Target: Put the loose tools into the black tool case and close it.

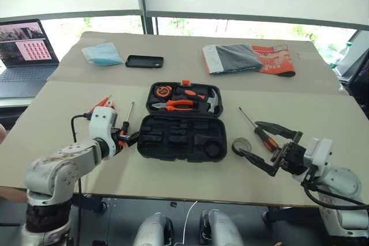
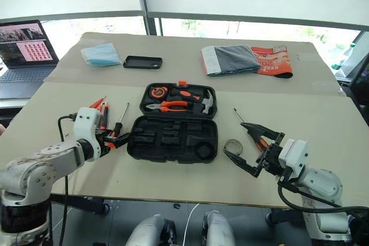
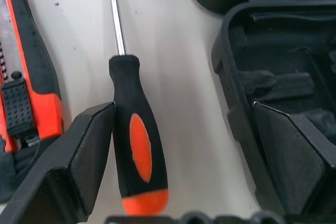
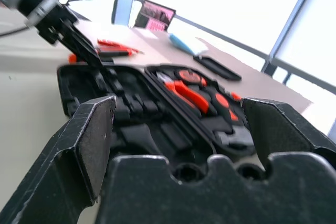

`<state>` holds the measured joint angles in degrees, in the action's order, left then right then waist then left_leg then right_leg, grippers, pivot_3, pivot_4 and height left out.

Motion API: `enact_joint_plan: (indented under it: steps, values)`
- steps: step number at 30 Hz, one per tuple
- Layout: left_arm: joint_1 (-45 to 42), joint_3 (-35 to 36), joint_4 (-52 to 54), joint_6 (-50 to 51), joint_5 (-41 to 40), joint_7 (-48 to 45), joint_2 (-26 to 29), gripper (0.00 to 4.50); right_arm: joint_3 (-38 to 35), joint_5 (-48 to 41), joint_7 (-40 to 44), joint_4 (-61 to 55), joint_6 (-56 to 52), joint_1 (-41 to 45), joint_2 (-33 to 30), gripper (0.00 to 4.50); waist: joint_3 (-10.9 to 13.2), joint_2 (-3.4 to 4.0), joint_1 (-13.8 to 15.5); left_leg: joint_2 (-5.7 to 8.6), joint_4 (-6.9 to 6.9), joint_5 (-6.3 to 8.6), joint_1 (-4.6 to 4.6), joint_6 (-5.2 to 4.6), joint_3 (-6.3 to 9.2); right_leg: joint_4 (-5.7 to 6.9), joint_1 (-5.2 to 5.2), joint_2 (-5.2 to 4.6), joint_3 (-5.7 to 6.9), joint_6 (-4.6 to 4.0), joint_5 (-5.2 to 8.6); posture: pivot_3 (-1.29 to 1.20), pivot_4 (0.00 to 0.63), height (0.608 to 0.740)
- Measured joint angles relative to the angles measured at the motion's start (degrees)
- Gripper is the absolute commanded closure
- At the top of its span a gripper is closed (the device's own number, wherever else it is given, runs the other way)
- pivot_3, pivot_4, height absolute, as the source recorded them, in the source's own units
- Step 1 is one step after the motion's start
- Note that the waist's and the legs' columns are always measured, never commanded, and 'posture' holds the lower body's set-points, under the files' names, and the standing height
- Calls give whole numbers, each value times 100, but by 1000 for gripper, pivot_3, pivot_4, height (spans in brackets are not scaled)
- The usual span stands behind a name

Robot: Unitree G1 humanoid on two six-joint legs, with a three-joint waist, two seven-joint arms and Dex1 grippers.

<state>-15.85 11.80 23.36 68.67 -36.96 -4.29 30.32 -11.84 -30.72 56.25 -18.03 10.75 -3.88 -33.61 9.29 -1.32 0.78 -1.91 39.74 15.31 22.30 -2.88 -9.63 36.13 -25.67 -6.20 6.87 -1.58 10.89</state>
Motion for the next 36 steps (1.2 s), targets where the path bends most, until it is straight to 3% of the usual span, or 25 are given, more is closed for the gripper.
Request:
enact_joint_plan:
  steps: [9,18,24,27,36]
  values:
    - [-101,113,-166,-4,274,64,-375,73,198,-229,102,-474,-466,354,-197,81,0,0,15,-1,-5,21,-37,-32,12,-9,44,-12,9,-5,3,0,150,740]
    - [-40,817,-97,-437,153,-213,-571,73,237,-216,98,-473,-712,527,-200,81,1,-2,11,0,-4,11,-21,-15,12,-17,37,-14,15,-5,4,0,150,740]
    - [191,511,-59,-406,498,-138,-471,73,254,-216,101,-473,-830,566,-200,81,1,-2,19,1,-4,15,-19,-22,12,-22,37,-14,17,-5,4,0,150,740]
    - [203,330,-51,-412,612,-102,-529,667,254,-216,103,-473,-874,581,-200,0,1,-2,28,1,-4,18,-18,-25,12,-23,38,-17,17,-4,3,0,150,740]
    - [215,202,-52,-348,782,-11,-649,667,250,-216,77,-508,-933,505,-200,0,2,-2,39,0,-4,19,-13,-28,12,-25,32,-17,17,-4,3,0,150,740]
